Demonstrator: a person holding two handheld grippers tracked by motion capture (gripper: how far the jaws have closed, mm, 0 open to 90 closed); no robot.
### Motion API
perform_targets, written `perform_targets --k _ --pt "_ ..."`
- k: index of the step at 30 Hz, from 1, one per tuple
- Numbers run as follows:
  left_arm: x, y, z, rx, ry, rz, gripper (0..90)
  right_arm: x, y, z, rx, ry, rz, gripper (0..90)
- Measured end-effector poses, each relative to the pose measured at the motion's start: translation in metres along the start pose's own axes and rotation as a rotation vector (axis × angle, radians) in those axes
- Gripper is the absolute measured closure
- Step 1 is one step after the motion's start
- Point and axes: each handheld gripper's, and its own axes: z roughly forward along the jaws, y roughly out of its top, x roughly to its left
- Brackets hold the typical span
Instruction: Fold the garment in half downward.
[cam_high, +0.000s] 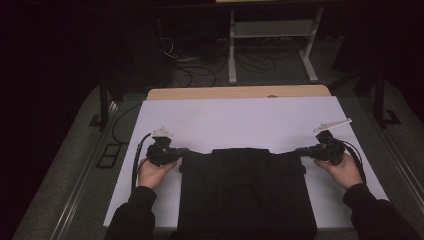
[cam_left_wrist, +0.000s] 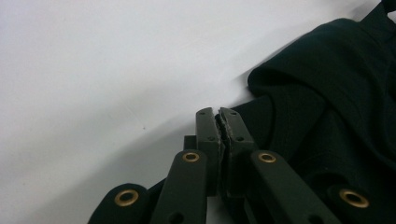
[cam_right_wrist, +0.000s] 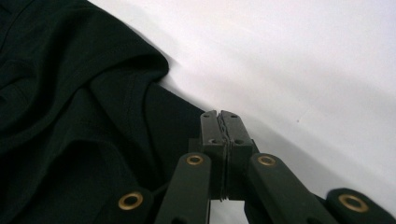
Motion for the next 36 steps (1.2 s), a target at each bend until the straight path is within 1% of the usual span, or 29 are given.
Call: perform_targets --k 1,2,6,10,13,15,19,20,22,25,29,30,31,36 --pt "-0.001 0.000 -0.002 -0.004 0.004 -0.005 86.7 0.000 0.001 0.000 0.002 -0.001 0.002 88.0" --pt "-0.001 0.000 -0.003 -0.009 -0.001 -0.007 86.8 0.001 0.002 0.001 0.004 -0.004 -0.003 88.0" --pt "-0.001 0.002 -0.006 -0.006 0.005 0.006 86.9 0.001 0.007 0.000 -0.006 -0.004 -0.005 88.0" --pt "-0.001 0.002 -0.005 0.009 0.018 0.008 87.0 0.002 0.011 -0.001 -0.010 -0.007 -0.011 88.0" --pt "0.001 0.003 -0.005 0.005 0.023 0.004 87.0 0.002 0.015 -0.001 -0.017 -0.012 -0.015 88.0" --pt "0.002 0.005 -0.006 0.009 0.026 0.011 87.0 0.002 0.017 0.000 -0.016 -0.012 -0.012 88.0" --pt "0.003 0.009 -0.004 0.007 0.033 0.011 87.1 0.002 0.020 0.001 -0.016 -0.025 -0.014 88.0" --pt "0.004 0.010 -0.004 0.004 0.042 0.016 87.1 0.002 0.021 0.001 -0.018 -0.029 -0.015 88.0" --pt "0.004 0.010 -0.003 -0.009 0.048 0.010 87.2 0.001 0.022 0.001 -0.022 -0.032 -0.011 88.0" --pt "0.005 0.012 -0.002 -0.003 0.055 0.015 87.2 0.000 0.024 0.001 -0.024 -0.034 -0.009 88.0" --pt "0.006 0.017 -0.003 -0.014 0.054 0.010 87.2 0.000 0.030 0.001 -0.028 -0.037 -0.017 88.0" --pt "0.007 0.019 -0.004 -0.008 0.055 0.019 87.2 0.000 0.031 0.001 -0.028 -0.039 -0.018 88.0" --pt "0.007 0.020 -0.004 -0.010 0.057 0.016 87.2 -0.001 0.032 0.001 -0.031 -0.039 -0.016 88.0" --pt "0.008 0.029 -0.006 -0.007 0.061 0.028 87.2 -0.001 0.037 0.002 -0.038 -0.048 -0.012 88.0"
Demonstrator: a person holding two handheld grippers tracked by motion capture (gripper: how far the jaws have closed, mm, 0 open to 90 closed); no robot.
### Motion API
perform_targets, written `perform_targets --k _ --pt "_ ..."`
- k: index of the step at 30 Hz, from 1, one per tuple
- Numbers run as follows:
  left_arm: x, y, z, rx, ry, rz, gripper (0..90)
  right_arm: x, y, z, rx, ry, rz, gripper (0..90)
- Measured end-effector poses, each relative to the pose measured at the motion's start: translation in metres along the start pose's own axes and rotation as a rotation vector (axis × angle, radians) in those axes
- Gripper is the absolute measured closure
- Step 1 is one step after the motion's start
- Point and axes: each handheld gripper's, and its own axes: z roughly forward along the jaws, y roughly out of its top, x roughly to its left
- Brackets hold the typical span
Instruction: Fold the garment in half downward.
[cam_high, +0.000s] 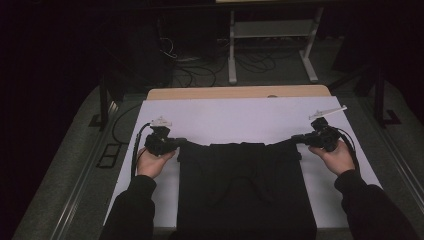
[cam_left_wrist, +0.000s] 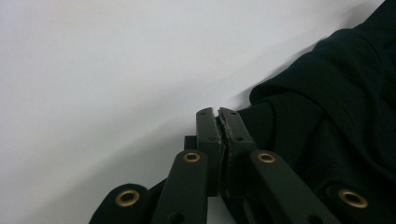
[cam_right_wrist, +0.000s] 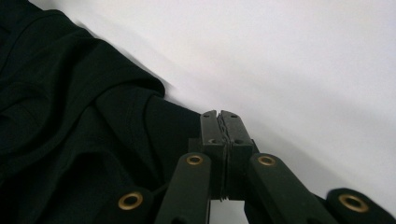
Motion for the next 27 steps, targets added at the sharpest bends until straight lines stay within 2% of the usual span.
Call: perform_targets --k 15,27 --pt "0.007 0.022 0.002 0.006 0.015 0.012 87.2 -0.004 0.019 -0.002 -0.020 -0.027 -0.006 87.9" --pt "0.018 0.034 0.006 -0.001 0.029 -0.006 87.2 -0.009 0.034 0.000 -0.029 -0.046 -0.005 87.9"
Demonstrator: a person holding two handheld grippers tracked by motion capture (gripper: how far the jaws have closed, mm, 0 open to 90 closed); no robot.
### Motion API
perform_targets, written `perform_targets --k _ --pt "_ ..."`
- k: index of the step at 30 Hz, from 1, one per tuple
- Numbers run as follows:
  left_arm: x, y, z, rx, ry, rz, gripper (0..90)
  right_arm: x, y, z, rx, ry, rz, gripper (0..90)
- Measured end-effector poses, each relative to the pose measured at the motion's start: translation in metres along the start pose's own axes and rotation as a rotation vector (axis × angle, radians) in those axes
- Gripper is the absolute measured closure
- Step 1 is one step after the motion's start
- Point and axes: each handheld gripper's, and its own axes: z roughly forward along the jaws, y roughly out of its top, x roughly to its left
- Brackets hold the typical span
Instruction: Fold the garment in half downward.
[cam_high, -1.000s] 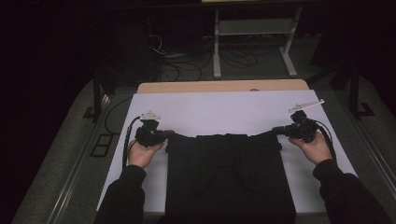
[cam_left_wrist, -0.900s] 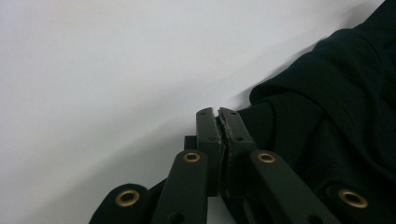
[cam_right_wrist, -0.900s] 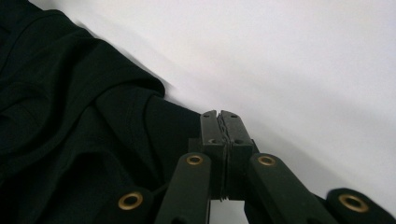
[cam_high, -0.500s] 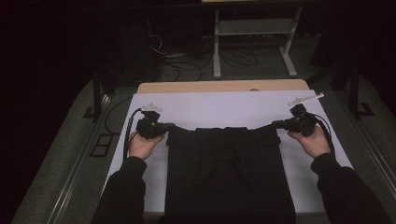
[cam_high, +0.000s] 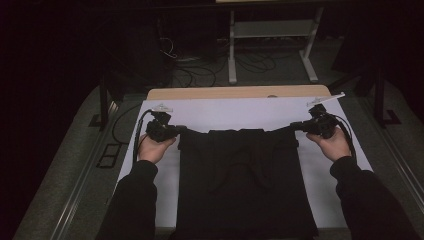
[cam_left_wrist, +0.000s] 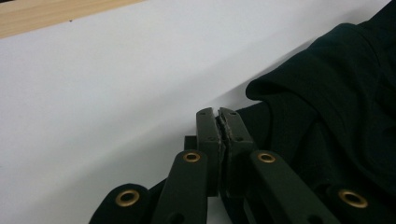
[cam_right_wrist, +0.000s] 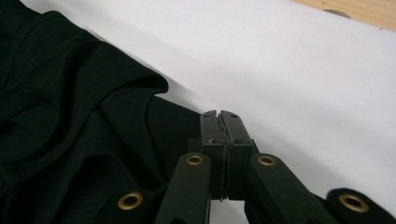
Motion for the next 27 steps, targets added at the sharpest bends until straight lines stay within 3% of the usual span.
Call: perform_targets --k 8,27 --pt "0.004 0.008 -0.001 -0.029 0.002 -0.014 87.1 -0.005 0.010 0.001 -0.012 -0.016 0.007 87.9" --pt "0.009 0.041 -0.003 -0.036 0.040 0.021 87.1 -0.014 0.030 -0.010 -0.060 -0.034 0.034 87.9"
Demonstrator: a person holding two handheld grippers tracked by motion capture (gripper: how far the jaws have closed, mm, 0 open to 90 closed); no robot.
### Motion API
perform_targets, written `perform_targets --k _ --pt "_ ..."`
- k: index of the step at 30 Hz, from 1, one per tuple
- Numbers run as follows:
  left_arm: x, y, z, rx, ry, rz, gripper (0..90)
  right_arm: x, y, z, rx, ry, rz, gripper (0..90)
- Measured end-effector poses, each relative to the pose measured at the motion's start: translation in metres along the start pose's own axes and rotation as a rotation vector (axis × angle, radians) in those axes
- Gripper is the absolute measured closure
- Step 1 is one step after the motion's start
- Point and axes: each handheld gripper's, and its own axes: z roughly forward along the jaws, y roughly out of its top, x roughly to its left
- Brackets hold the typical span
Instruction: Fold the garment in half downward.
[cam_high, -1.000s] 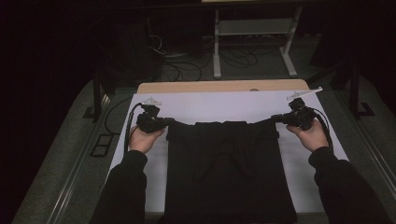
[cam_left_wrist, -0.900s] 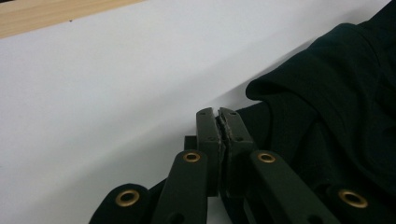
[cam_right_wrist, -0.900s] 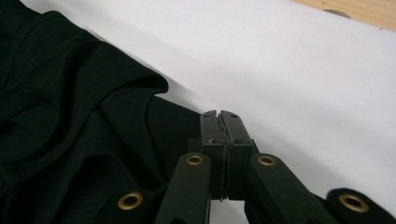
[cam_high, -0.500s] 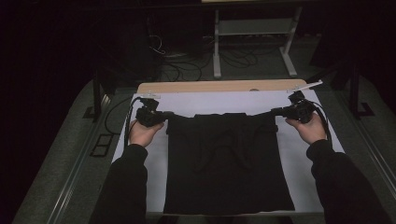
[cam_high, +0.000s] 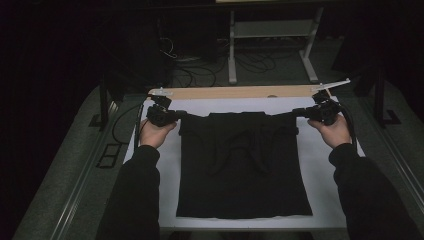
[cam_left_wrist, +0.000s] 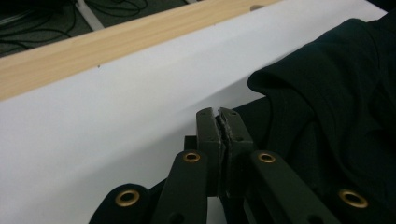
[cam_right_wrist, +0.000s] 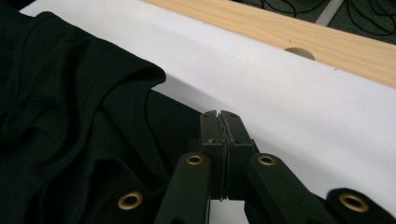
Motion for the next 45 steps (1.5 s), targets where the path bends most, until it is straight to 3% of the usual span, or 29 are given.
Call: perform_targets --k 17,21,31,35,38,41,45 --pt "0.005 0.016 -0.004 -0.030 0.045 0.013 87.0 0.001 0.018 -0.001 -0.025 -0.028 -0.007 87.9" --pt "0.008 0.017 -0.004 -0.045 0.051 0.000 87.0 0.001 0.020 0.001 -0.029 -0.029 -0.007 87.9" --pt "0.010 0.012 0.013 -0.019 0.076 0.000 84.8 -0.003 0.017 0.017 -0.007 -0.046 0.027 86.6" --pt "0.009 0.005 0.021 -0.035 0.088 -0.036 75.6 -0.002 0.017 0.023 -0.005 -0.108 0.036 68.9" --pt "0.011 0.002 0.022 -0.030 0.100 -0.065 60.9 -0.002 0.015 0.024 0.004 -0.143 0.033 60.2" --pt "0.014 -0.001 0.021 -0.042 0.087 -0.104 49.8 -0.004 0.012 0.023 -0.004 -0.146 0.049 51.9" --pt "0.016 -0.004 0.018 -0.061 0.079 -0.125 38.0 -0.009 0.010 0.021 -0.019 -0.140 0.075 41.5"
